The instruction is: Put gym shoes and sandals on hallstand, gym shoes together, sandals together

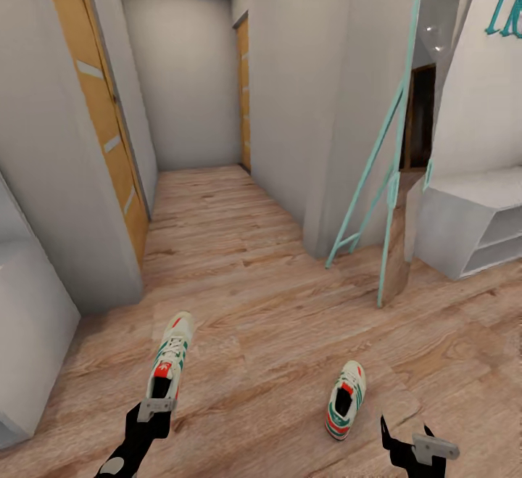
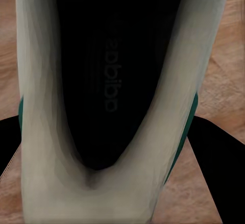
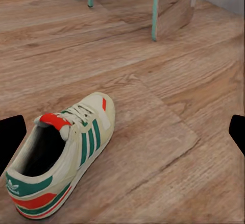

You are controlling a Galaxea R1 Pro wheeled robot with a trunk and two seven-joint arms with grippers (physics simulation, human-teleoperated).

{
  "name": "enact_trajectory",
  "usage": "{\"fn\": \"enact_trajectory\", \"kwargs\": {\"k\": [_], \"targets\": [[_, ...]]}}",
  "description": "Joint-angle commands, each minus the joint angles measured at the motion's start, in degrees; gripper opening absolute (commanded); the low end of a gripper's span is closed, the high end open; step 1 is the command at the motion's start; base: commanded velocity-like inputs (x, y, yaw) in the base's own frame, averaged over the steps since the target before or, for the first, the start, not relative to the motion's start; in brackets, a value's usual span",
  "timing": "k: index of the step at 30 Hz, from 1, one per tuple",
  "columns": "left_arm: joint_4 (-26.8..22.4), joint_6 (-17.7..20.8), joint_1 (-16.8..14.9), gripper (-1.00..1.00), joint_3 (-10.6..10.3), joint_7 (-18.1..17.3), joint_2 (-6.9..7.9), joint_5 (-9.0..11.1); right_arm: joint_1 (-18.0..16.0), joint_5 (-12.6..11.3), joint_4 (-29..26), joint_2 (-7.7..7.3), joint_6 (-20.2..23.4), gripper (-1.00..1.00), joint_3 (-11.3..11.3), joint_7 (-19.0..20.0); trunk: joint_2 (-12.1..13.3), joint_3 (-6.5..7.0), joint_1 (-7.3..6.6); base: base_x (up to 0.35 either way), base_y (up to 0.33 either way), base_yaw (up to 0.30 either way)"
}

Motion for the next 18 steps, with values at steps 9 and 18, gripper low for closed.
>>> {"fn": "enact_trajectory", "kwargs": {"k": [9,18], "targets": [[0.0,-0.2,0.0,-1.00,0.5,-0.4,-0.03,-0.4,-0.1,0.4,0.1,0.02,-0.2,1.00,-0.3,0.0,0.0,-0.05,-0.01,0.002,0.307,-0.300],[0.0,-0.2,0.0,-1.00,0.5,-0.4,-0.03,-0.4,-0.1,0.4,0.1,0.02,-0.2,1.00,-0.3,0.0,0.0,-0.05,-0.01,0.000,0.307,-0.300]]}}
